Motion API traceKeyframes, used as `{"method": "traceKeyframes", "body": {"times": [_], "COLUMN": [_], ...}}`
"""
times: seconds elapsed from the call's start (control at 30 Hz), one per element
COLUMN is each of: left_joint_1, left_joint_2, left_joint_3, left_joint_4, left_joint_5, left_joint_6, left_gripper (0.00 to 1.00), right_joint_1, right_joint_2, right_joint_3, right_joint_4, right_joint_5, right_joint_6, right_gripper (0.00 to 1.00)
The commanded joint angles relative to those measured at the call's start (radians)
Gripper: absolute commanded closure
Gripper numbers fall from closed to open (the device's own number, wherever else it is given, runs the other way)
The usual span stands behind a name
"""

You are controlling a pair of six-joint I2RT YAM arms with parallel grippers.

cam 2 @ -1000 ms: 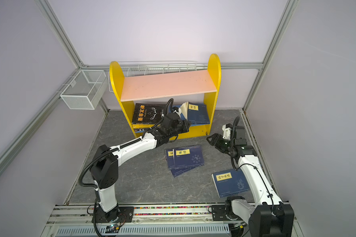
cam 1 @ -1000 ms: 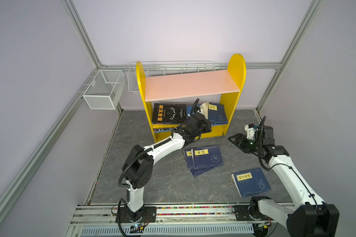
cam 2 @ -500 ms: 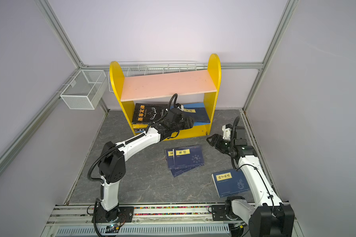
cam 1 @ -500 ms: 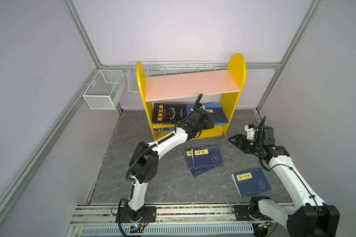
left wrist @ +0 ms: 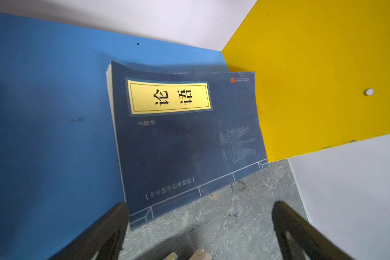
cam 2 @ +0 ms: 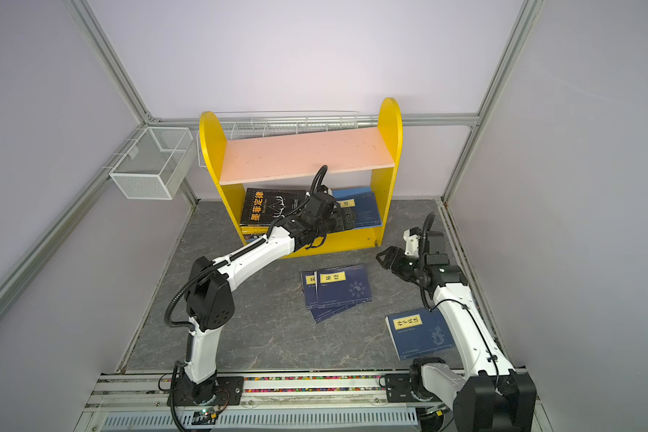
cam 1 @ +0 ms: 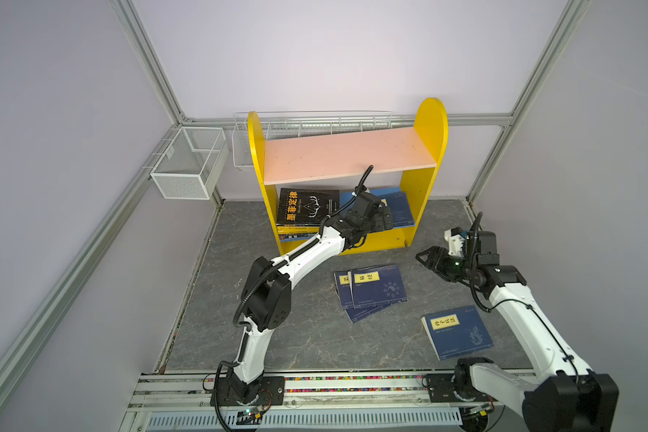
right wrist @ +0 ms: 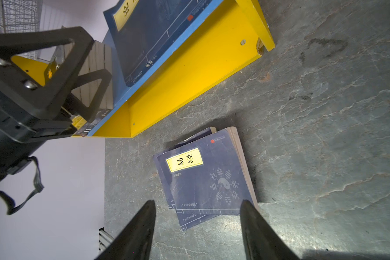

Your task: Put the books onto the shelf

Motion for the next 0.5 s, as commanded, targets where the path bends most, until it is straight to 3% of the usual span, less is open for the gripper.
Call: {"method": "traceKeyframes", "body": {"times": [0.0, 0.2, 0.33, 0.47], "left_joint_1": [-0.019, -0.075, -0.133, -0.157], "left_joint_2": [-0.013, -0.111, -0.25, -0.38], "left_joint_3": [0.031, -0.035, -0.198, -0.419], "left_joint_4": [-0.058, -0.086, -0.068, -0.034], "left_joint_5": [-0.048, -0.111, -0.161, -0.114], "left_joint_6": [0.028, 0.092, 0.141, 0.153], "left_gripper": [0.0, 0.0, 0.0, 0.0], "right_joint_1": [0.01, 0.052, 0.099, 0.129], "right_joint_2": [-0.01, 0.037, 0.094, 0.168], "right_joint_3": [0.008, -0.017, -0.081, -0.125], "right_joint_4": [-0.05, -0.044, -0.007, 0.045], "right_joint_5": [0.04, 0.077, 0.101, 0.091], "right_joint_6": [-0.041, -0.042, -0.043, -0.039], "right_gripper": [0.37, 0.37, 0.36, 0.36]}}
